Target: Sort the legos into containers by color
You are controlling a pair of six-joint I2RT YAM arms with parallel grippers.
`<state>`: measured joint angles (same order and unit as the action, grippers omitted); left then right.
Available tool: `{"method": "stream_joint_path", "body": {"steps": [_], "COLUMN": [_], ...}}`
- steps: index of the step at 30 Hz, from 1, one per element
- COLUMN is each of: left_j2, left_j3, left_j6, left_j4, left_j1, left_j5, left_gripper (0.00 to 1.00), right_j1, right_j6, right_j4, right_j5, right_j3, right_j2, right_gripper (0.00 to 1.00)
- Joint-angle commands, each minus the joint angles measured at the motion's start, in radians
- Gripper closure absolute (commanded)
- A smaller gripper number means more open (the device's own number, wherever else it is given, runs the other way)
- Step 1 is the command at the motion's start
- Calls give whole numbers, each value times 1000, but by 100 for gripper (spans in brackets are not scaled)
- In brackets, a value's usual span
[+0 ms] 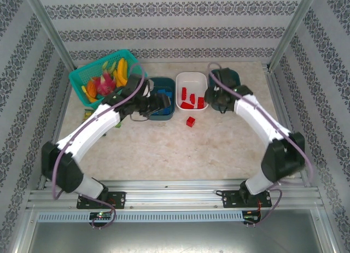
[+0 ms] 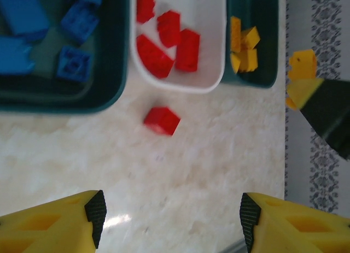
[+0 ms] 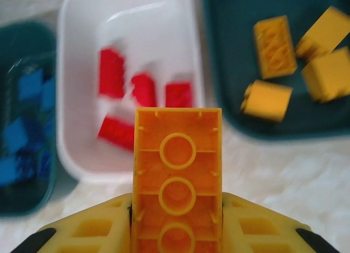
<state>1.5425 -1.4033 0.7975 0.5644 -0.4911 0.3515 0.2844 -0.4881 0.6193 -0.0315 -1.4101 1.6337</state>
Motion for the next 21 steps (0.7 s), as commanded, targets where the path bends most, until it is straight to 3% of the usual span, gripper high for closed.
{"method": "stream_joint_path", "body": {"steps": [1,13,21], "left_j2": [122,555,657], "left_j3": [-143,-639,-766], "left_j6": [-23,-53,-64], "left_j4": [-77,-18,33], "left_j1": [-15,-17,-24], "left_j5": [34,96,101], "left_gripper": [32,32,31], "right_j1": [-77,-207,-242], "right_j6": [83,14,-23], "right_j4": [27,172,195], "right_j5": [79,117,143], "right_j3": [-148,-764,-910], "right_j2": [166,719,870], "right_gripper": [75,74,70]}}
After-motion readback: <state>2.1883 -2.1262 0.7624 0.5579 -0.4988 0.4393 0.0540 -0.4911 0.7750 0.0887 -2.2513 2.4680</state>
